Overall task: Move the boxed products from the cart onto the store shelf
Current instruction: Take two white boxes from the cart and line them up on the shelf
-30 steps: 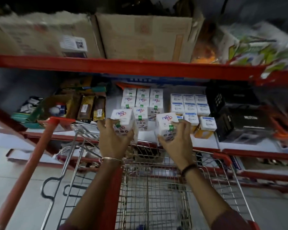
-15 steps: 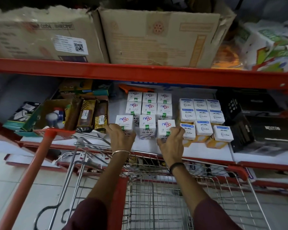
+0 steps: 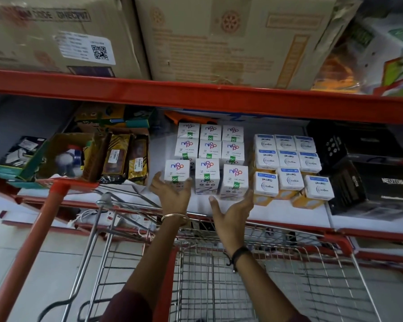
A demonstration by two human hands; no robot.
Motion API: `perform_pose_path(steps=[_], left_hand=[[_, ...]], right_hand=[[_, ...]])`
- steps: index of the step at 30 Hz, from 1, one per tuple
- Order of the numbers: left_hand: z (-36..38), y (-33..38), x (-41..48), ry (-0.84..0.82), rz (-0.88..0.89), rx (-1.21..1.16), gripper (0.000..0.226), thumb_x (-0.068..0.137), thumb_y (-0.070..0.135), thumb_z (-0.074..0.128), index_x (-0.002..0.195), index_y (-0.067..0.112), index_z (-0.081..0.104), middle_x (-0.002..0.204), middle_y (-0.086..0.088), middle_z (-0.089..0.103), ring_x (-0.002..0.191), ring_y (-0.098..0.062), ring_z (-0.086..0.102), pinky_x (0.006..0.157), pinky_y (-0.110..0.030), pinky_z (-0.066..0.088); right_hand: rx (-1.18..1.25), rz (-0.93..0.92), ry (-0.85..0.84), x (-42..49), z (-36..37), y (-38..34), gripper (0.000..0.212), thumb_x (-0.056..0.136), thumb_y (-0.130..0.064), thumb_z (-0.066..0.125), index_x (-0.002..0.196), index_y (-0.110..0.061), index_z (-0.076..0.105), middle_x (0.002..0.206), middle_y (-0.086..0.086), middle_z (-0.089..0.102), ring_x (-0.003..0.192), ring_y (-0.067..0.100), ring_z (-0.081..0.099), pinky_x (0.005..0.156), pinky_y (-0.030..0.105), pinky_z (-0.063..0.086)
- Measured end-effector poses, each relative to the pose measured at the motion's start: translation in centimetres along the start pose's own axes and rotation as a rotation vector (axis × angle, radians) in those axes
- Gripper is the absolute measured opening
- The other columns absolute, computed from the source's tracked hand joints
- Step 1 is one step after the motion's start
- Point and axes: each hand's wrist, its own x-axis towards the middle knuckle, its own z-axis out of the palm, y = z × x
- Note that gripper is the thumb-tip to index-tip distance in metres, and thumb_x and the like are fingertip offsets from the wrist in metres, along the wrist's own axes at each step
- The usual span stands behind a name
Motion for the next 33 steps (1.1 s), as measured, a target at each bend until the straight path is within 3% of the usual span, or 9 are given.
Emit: perform_pose_path(steps=[2,4,8,11,13,17,19,26,33], left_hand=[[0.1,0.8,0.2,0.009,-0.235,-0.106,0.070,0.084,0.040,0.060,0.136,0.011,0.023,0.145,-0.024,0.016,0.123,-0.039,0.040,0.104,-0.042,0.039],[0.2,1.0,0.9,-0.005,-0.407,-0.101,0.061,0.089,0.048,0.046,0.137,0.015,0.026,0.144,-0.026,0.019,0.121,-0.043,0.041,0.105,-0.051,0.039],[0.5,0.3,1.4,-0.034,-0.475,-0.084,0.056,0.090,0.052,0.038,0.135,0.020,0.030,0.140,-0.028,0.025,0.117,-0.044,0.043,0.102,-0.056,0.041],[0.6,0.2,1.5,-0.042,-0.489,-0.107,0.054,0.090,0.051,0.039,0.135,0.021,0.031,0.138,-0.028,0.028,0.111,-0.042,0.044,0.095,-0.050,0.046],[0.8,0.1,1.7,-0.067,-0.512,-0.115,0.053,0.090,0.049,0.039,0.135,0.022,0.031,0.137,-0.028,0.035,0.112,-0.041,0.045,0.081,-0.043,0.047],[1.1,-0.2,1.8,-0.080,-0.547,-0.202,0.054,0.086,0.051,0.045,0.133,0.026,0.032,0.134,-0.024,0.040,0.112,-0.040,0.048,0.070,-0.040,0.052],[1.2,-0.1,1.7,-0.058,-0.555,-0.238,0.054,0.086,0.051,0.048,0.131,0.024,0.032,0.134,-0.024,0.040,0.110,-0.039,0.049,0.067,-0.037,0.051],[1.1,0.0,2.3,-0.082,-0.517,-0.213,0.054,0.085,0.051,0.049,0.128,0.021,0.036,0.129,-0.023,0.049,0.104,-0.036,0.054,0.075,-0.042,0.055],[1.3,-0.1,2.6,-0.078,-0.489,-0.184,0.053,0.087,0.051,0.048,0.129,0.021,0.040,0.130,-0.022,0.046,0.099,-0.032,0.052,0.050,-0.026,0.045]], right_hand=[[0.177,0.146,-0.027,0.5,0.0,-0.7,0.103,0.083,-0.040,0.065,0.148,-0.006,-0.006,0.158,0.015,0.004,0.145,0.026,0.013,0.104,0.021,0.017],[0.310,0.262,-0.032,1.7,0.2,-1.1,0.098,0.085,-0.043,0.060,0.149,-0.013,-0.008,0.158,0.012,0.013,0.141,0.027,0.026,0.101,0.023,0.027],[0.511,0.512,0.019,4.2,1.1,-1.5,0.079,0.088,-0.057,0.045,0.147,-0.029,0.001,0.131,0.011,0.051,0.116,0.032,0.055,0.091,0.045,0.051],[0.626,0.670,-0.049,5.3,1.4,-1.3,0.074,0.086,-0.067,0.036,0.146,-0.028,0.017,0.125,0.004,0.056,0.093,0.025,0.063,0.061,0.034,0.049],[0.668,0.687,-0.073,5.7,1.6,-1.2,0.072,0.086,-0.066,0.035,0.146,-0.027,0.019,0.133,0.004,0.054,0.082,0.021,0.065,0.057,0.031,0.047],[0.790,0.673,-0.097,5.8,1.9,-1.5,0.064,0.092,-0.057,0.036,0.146,-0.030,0.014,0.141,0.009,0.048,0.090,0.028,0.066,0.073,0.042,0.049],[0.817,0.679,-0.087,5.8,2.1,-1.6,0.063,0.092,-0.055,0.038,0.145,-0.031,0.012,0.143,0.010,0.046,0.094,0.029,0.066,0.073,0.044,0.049],[0.831,0.713,-0.096,6.7,2.2,-0.6,0.058,0.092,-0.051,0.042,0.143,-0.033,0.019,0.148,0.010,0.040,0.094,0.029,0.065,0.081,0.049,0.047],[0.825,0.712,-0.107,7.0,1.8,0.0,0.059,0.090,-0.051,0.046,0.142,-0.031,0.025,0.146,0.010,0.041,0.101,0.030,0.064,0.081,0.050,0.047]])
